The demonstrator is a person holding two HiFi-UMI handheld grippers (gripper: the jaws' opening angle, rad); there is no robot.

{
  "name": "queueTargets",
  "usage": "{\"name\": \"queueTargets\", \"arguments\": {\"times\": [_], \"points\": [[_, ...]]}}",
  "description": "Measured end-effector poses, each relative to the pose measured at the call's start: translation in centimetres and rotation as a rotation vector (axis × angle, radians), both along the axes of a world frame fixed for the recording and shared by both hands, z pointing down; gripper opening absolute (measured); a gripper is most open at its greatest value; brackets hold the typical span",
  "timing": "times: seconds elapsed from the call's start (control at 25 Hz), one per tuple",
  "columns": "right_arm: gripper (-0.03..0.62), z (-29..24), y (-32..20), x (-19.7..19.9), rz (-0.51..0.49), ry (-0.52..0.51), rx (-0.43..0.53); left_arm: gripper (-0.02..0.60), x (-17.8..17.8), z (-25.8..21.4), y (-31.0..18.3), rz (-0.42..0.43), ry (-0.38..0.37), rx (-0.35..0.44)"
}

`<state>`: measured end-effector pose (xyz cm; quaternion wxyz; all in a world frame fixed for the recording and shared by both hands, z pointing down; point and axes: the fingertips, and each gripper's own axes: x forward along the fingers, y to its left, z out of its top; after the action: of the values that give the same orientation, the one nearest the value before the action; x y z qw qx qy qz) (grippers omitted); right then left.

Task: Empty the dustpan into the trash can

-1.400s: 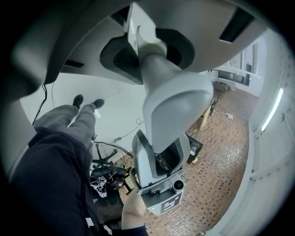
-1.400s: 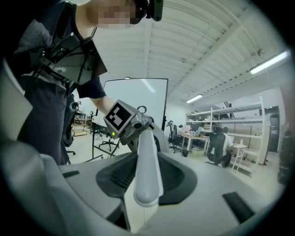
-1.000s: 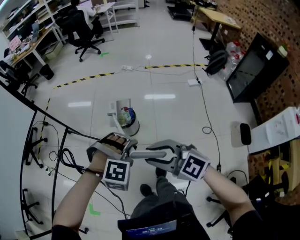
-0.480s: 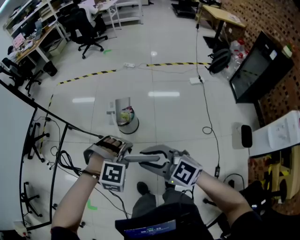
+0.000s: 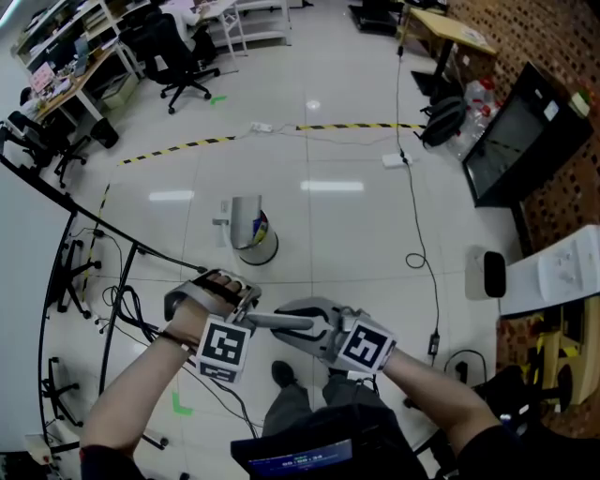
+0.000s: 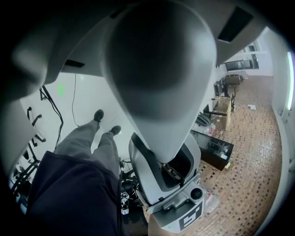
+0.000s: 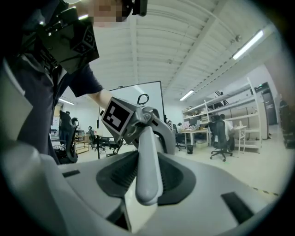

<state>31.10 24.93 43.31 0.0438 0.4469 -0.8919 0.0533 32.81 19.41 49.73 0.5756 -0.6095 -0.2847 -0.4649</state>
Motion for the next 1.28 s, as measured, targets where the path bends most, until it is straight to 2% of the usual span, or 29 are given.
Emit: {"name": "queueTargets", "arguments": {"times": [0.48, 0.96, 1.28], "points": [[0.129, 0.4, -1.3, 1.2, 0.028, -0.001, -0.026, 0.064, 1.0, 0.3, -1.3, 0.022, -0.022, 0.005], [0.130, -0.1, -2.2, 3.3, 0.061, -0.017, -0.029, 0.066, 3.1, -0.3, -1.9, -0.057, 0.035, -0.067], [0.129, -0.1, -2.9, 3.8, 0.029, -0.001, -0.072, 0.066, 3.9, -0.7, -2.6, -0.155, 0.116, -0.172]]}}
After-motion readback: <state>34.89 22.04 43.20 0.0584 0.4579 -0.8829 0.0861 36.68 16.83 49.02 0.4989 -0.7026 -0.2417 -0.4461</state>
